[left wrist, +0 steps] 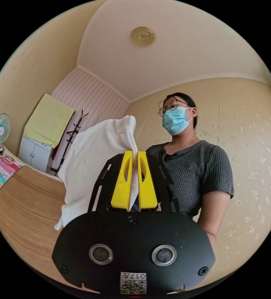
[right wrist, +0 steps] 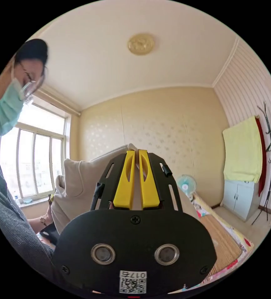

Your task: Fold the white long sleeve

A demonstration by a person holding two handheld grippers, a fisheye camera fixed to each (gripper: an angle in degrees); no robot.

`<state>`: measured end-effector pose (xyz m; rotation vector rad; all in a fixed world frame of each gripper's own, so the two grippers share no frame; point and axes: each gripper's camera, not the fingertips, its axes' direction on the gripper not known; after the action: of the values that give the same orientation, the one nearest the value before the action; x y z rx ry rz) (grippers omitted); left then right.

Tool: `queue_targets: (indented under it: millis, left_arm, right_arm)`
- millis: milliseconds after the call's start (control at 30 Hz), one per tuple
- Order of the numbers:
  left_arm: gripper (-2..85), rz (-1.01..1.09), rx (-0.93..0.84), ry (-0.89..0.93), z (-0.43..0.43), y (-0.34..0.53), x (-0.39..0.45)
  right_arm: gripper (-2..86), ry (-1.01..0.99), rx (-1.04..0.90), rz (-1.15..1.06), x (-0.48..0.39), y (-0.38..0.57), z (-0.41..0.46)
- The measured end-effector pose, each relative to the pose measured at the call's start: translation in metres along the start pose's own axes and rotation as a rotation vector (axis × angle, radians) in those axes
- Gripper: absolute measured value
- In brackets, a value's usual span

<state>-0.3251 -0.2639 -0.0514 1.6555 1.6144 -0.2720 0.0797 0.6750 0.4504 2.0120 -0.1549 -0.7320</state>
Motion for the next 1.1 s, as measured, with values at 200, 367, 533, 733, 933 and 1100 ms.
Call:
queue_targets:
  millis: [200, 367, 533, 733, 933, 1100]
  left_arm:
    - [0.7, 0.081, -0.004, -0.37, -0.011, -0.093, 0.031]
    - [1.8, -0.074, -0.001, -0.959, -0.013, -0.146, 0.01]
    - [5.4, -0.313, -0.128, -1.296, -0.05, -0.188, -0.124]
    - [9.5, -0.85, -0.274, -1.548, -0.154, -0.157, -0.318]
    - [8.1, -1.113, -0.513, -1.181, -0.143, -0.03, -0.413]
    - [7.9, -1.341, -0.768, -0.939, -0.106, 0.075, -0.475]
  right_arm:
    - [2.8, 0.018, 0.189, -0.133, 0.006, -0.038, -0.043]
    - [3.0, 0.076, 0.05, -0.176, 0.05, -0.055, 0.002]
    - [3.7, 0.209, -0.448, -0.24, 0.162, -0.014, 0.19]
    - [3.1, 0.21, -1.387, -0.071, 0.304, 0.13, 0.37]
    - [1.1, 0.031, -1.83, 0.06, 0.381, 0.285, 0.33]
    - [0.6, -0.027, -2.13, 0.223, 0.444, 0.37, 0.277]
